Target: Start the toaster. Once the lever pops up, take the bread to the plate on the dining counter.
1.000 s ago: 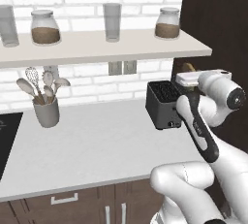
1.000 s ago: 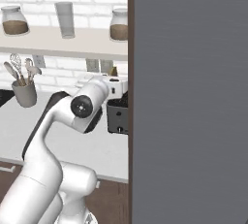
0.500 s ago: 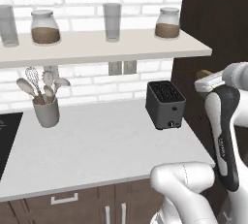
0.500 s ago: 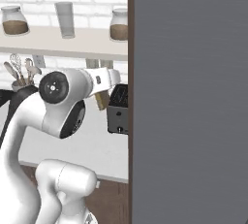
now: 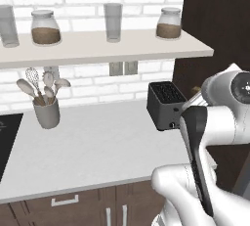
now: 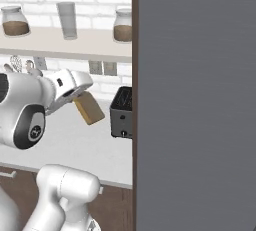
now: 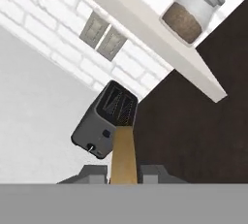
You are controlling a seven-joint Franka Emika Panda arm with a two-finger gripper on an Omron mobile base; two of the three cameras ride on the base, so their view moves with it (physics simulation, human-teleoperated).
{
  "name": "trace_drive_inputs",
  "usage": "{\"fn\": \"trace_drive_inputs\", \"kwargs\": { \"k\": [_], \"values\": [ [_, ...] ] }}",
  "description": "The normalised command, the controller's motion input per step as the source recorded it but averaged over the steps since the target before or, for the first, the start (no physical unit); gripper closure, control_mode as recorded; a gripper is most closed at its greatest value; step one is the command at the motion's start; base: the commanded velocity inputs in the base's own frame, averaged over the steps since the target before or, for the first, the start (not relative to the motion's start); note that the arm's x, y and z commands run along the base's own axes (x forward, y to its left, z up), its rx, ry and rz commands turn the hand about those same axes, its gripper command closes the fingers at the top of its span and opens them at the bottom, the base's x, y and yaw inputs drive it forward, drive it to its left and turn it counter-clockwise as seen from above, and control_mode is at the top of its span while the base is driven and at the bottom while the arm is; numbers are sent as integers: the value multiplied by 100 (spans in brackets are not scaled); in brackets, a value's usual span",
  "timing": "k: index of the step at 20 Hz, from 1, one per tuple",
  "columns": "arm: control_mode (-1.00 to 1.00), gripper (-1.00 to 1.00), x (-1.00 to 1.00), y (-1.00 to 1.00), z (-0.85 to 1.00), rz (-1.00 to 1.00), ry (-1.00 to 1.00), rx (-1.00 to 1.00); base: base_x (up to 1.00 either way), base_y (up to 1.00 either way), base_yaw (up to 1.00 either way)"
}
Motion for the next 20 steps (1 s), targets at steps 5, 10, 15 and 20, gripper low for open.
{"fn": "trace_drive_inputs", "kwargs": {
  "k": [5, 10, 15, 20],
  "values": [
    [-100, 100, -8, 4, 0, 0, 12, -18, 0, 0, 0],
    [-100, 100, -12, 0, 0, 0, 4, -9, 0, 0, 0],
    [-100, 100, -11, 0, 0, 0, 4, -7, 0, 0, 0],
    [100, 100, -20, 0, 3, 0, 0, -2, -7, 0, -1]
  ]
}}
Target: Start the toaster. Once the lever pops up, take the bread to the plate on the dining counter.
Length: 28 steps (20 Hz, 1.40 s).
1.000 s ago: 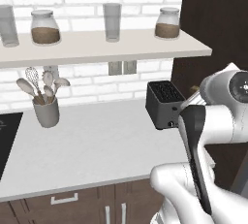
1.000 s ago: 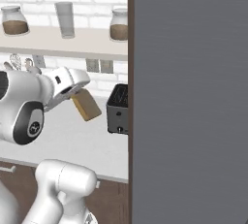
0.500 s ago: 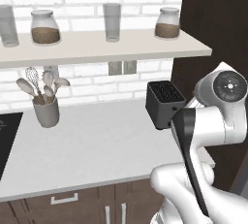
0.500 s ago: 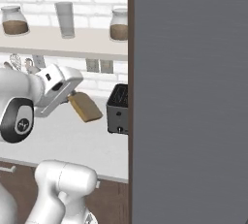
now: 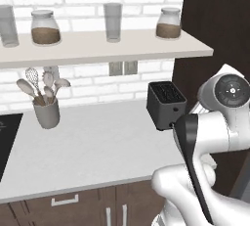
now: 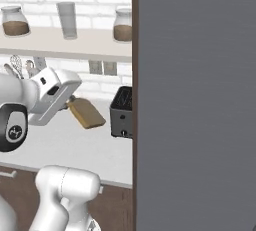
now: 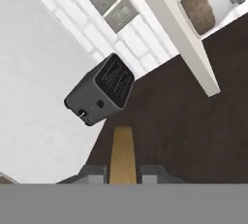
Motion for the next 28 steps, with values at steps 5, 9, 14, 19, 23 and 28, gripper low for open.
{"fn": "trace_drive_inputs", "kwargs": {
  "k": [5, 9, 14, 19, 23, 28],
  "values": [
    [100, 100, 0, 0, 0, 0, 0, 0, -51, 23, -17],
    [100, 100, 0, 0, 0, 0, 0, 0, -54, 39, -35],
    [100, 100, 0, 0, 0, 0, 0, 0, -49, 47, -50],
    [100, 100, 0, 0, 0, 0, 0, 0, -50, 35, -66],
    [100, 100, 0, 0, 0, 0, 0, 0, -44, 11, -78],
    [100, 100, 0, 0, 0, 0, 0, 0, -35, 11, -81]
  ]
}}
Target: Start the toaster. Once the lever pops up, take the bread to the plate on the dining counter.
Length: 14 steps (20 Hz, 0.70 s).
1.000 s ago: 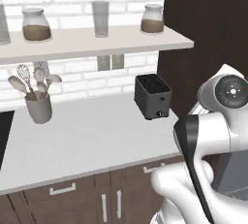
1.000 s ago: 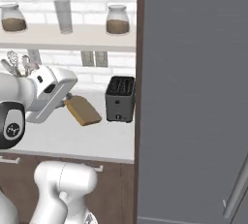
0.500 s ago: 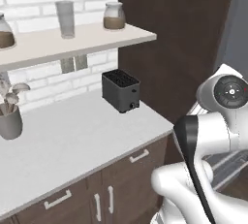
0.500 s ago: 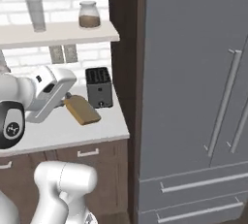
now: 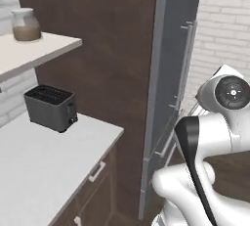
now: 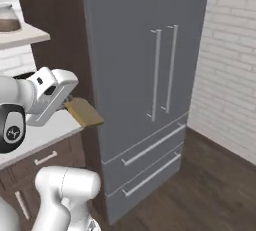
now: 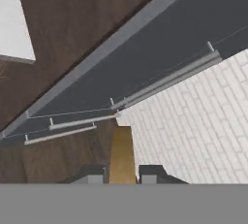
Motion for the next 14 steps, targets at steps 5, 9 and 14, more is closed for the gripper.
{"fn": "trace_drive_inputs", "kwargs": {
  "k": [5, 9, 14],
  "values": [
    [100, 100, 0, 0, 0, 0, 0, 0, -23, 2, -83],
    [100, 100, 0, 0, 0, 0, 0, 0, -15, 0, -83],
    [100, 100, 0, 0, 0, 0, 0, 0, -5, 0, -79]
  ]
}}
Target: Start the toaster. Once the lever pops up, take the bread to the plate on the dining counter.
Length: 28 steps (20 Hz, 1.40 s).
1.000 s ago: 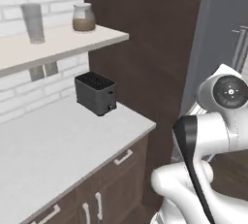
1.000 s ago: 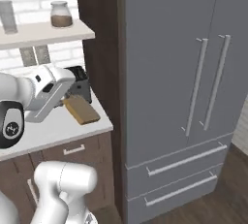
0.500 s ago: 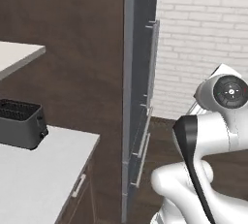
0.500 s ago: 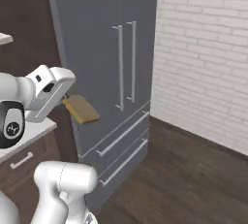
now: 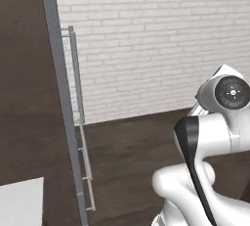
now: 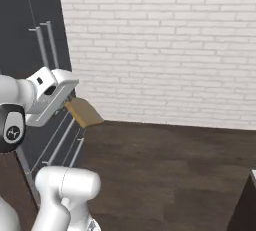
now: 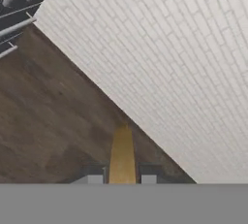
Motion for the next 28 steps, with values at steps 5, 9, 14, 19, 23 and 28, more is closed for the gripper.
{"fn": "trace_drive_inputs", "kwargs": {
  "k": [5, 9, 14, 19, 23, 28],
  "values": [
    [100, 100, 0, 0, 0, 0, 0, 0, 0, -7, -61],
    [100, 100, 0, 0, 0, 0, 0, 0, 8, -9, -54],
    [100, 100, 0, 0, 0, 0, 0, 0, 23, -9, -52],
    [100, 100, 0, 0, 0, 0, 0, 0, 44, 0, -52],
    [100, 100, 0, 0, 0, 0, 0, 0, 57, 0, -49],
    [100, 100, 0, 0, 0, 0, 0, 0, 67, 15, -42]
  ]
}}
